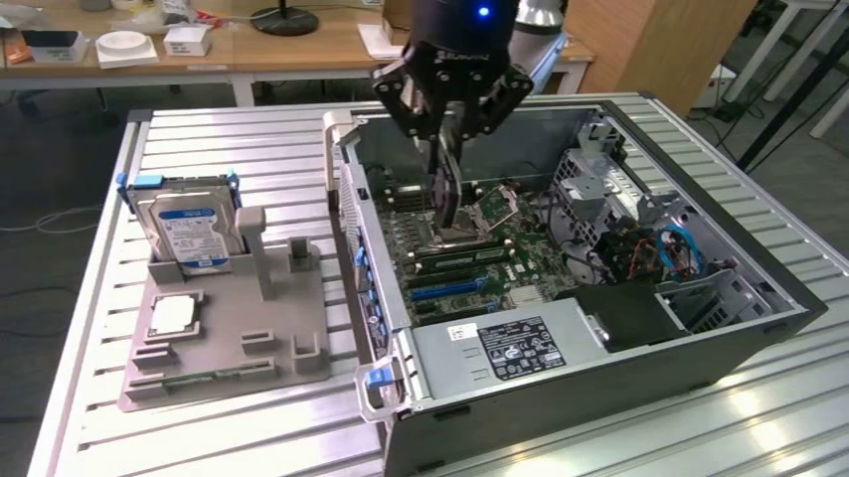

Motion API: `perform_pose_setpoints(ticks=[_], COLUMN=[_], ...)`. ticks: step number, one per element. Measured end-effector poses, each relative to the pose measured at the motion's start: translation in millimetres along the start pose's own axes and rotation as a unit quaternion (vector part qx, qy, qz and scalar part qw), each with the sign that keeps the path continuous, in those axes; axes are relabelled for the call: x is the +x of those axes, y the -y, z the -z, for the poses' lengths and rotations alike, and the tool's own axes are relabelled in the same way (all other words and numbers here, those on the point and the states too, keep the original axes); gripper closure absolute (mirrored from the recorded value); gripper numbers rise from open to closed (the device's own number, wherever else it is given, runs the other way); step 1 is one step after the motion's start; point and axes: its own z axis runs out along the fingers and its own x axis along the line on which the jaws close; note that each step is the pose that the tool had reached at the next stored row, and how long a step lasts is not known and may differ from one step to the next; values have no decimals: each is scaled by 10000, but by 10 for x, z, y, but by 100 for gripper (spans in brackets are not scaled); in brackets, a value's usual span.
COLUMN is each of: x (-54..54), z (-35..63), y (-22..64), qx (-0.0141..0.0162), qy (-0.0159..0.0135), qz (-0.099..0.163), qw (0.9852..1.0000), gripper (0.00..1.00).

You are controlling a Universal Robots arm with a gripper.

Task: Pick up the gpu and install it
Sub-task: 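Pick up the gpu and move the gpu toward the slot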

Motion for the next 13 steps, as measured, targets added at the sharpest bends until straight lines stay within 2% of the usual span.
perform_pose_setpoints(ticks=[13], x=[-590], z=[-26], y=[-42], qx=[-1], qy=[0], qz=[2], qw=[10000], gripper=[74])
